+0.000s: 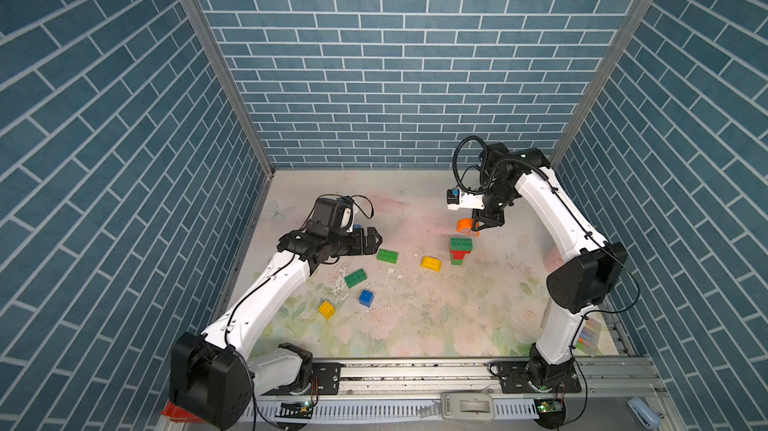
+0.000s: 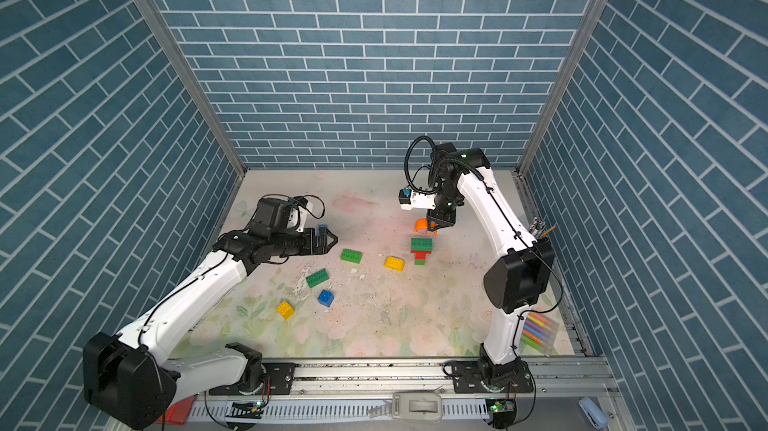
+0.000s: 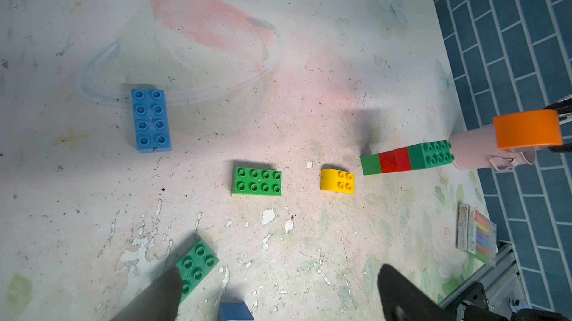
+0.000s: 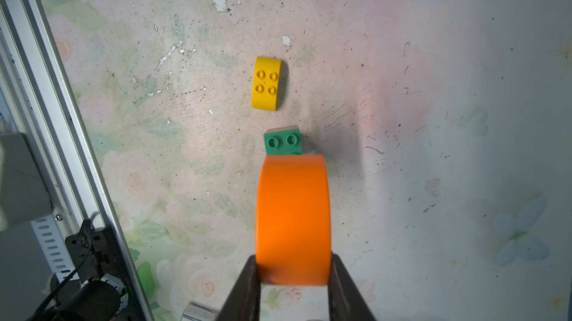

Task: Assemble an ice cream with lego
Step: Assemble the lego brick with the lego brick.

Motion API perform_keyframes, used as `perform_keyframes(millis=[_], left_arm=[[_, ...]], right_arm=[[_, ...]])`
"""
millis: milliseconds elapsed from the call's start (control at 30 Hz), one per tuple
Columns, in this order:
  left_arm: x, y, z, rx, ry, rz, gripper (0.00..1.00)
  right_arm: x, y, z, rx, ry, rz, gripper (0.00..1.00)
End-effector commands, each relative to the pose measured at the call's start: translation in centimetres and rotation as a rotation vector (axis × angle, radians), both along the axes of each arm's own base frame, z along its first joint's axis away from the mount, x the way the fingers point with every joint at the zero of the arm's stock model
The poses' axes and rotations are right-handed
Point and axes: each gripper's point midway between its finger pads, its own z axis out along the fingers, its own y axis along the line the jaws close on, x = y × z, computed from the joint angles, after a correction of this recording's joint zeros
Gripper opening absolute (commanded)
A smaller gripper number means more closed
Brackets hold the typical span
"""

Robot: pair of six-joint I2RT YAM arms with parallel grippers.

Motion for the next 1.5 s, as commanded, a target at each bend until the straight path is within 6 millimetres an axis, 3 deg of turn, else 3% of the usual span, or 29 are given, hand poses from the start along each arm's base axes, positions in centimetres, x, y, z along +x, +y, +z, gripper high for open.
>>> perform_keyframes(millis=[0,233,533,1467], left_arm=[[-0.3,0.1,0.1,-0.002,-0.002,-0.010,1.00],[-0.5,0.2,-0.3,-0.004,0.005,0.000,1.00],[-0.6,0.4,-0.4,-0.001,0.007,0.006,1.00],[-0.9,0.6,-0.5,-0.003,0.005,0.009,0.99]], right_arm=[[-1.1,0.0,-0.9,-0.041,0.030,0.077,0.00],[-1.5,0.0,-2.8,-0.112,0.044,0.088,0.00],[-0.7,0.6,-3.5,-0.138,-0.012,0.123,0.00],[-1.5,1.1,-4.3,-0.151,0.008,0.164,0.00]])
